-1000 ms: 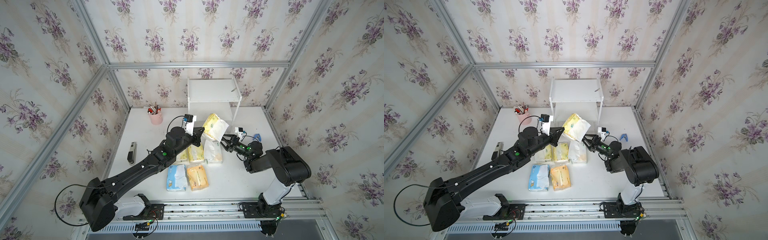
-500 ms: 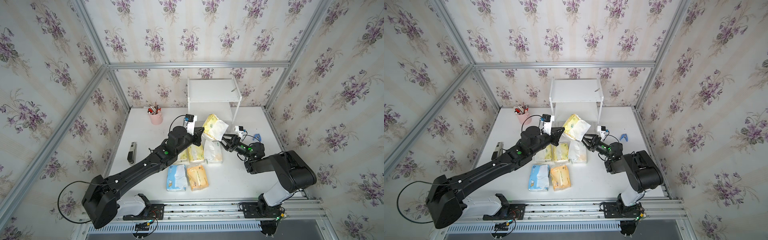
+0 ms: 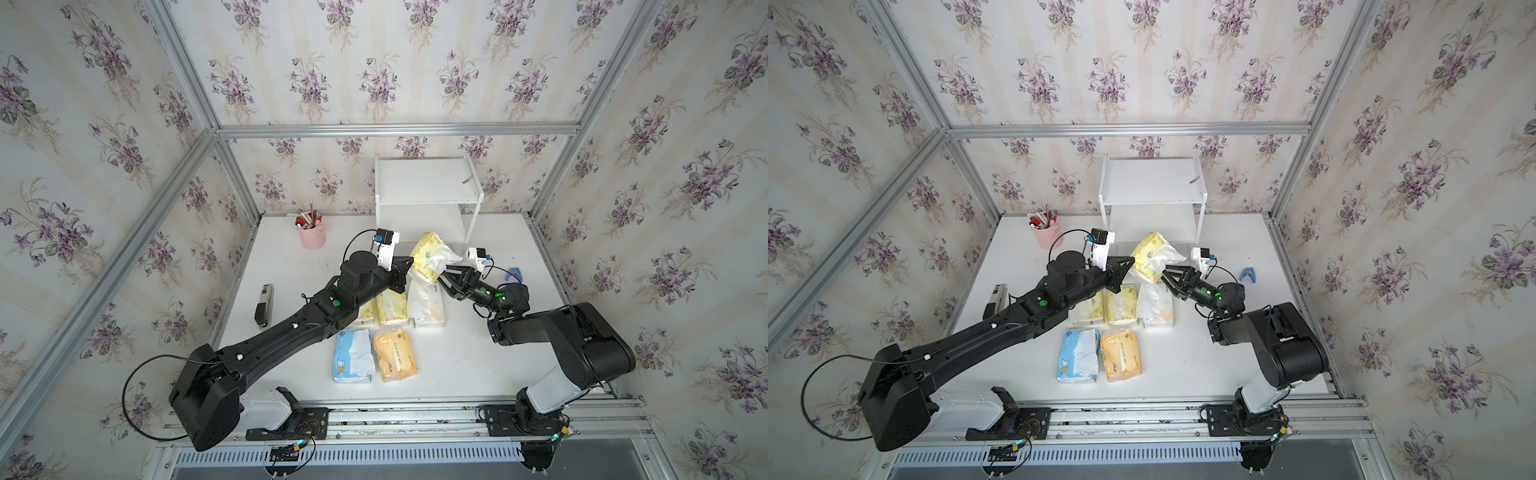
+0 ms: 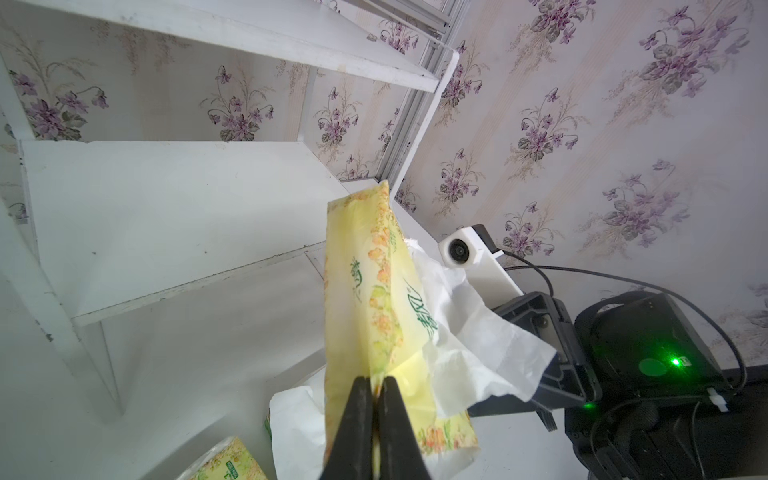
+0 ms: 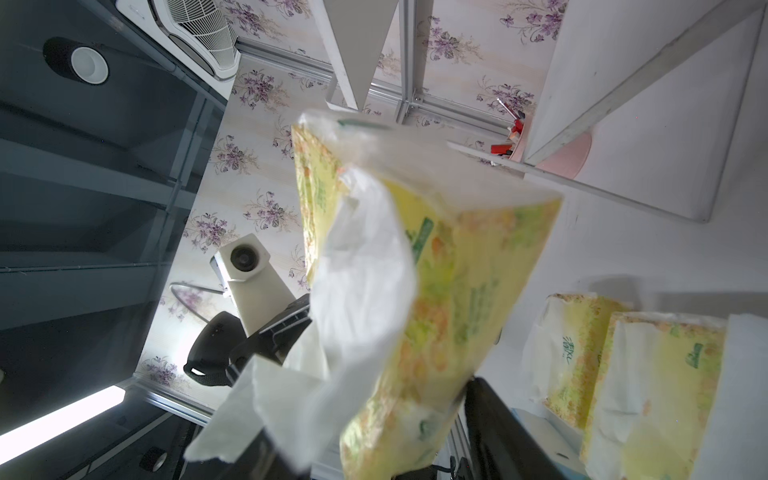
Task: Remove the tissue boxes from the shelf
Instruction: Pick up a box of tissues from the shelf, then place the box of tissues at the center of the board.
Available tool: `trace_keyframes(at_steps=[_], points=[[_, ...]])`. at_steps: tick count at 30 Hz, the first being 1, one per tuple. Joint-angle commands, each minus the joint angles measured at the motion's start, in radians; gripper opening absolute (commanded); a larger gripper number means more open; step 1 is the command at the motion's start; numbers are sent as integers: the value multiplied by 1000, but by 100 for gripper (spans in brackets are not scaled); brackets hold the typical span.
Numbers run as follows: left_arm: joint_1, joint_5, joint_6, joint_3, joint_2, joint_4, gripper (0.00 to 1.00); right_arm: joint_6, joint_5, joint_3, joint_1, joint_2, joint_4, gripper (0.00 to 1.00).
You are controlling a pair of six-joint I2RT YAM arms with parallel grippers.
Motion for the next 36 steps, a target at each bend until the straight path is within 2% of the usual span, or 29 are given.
trace_keyframes(at_steps=[1,5,7,12,14,15,18,22,23,25,28,36], points=[[1,47,-18,11,9,57,0,10,4,-1,2,-3,207,53],[1,68,-24,16,18,63,0,8,5,-6,1,-7,207,39],[1,75,-12,15,16,66,3,6,3,-8,1,-14,206,29],[1,93,38,-9,-14,74,15,-31,3,-19,0,-54,154,3],[1,102,65,-22,-37,72,24,-71,-1,-26,0,-90,89,0],[1,103,79,-29,-53,67,33,-103,-7,-27,0,-119,32,0],[1,94,117,-49,-103,45,61,-248,-13,-22,0,-241,-236,0],[2,8,156,-76,-191,-2,87,-541,18,42,0,-437,-820,0],[3,-18,163,-84,-217,-9,90,-624,32,72,0,-477,-962,0],[5,-81,175,-103,-270,-24,96,-791,64,142,0,-547,-1263,0],[8,-183,189,-127,-339,-48,100,-935,83,215,0,-602,-1547,0],[20,-500,240,-184,-450,-131,99,-1111,128,297,3,-697,-2107,0]])
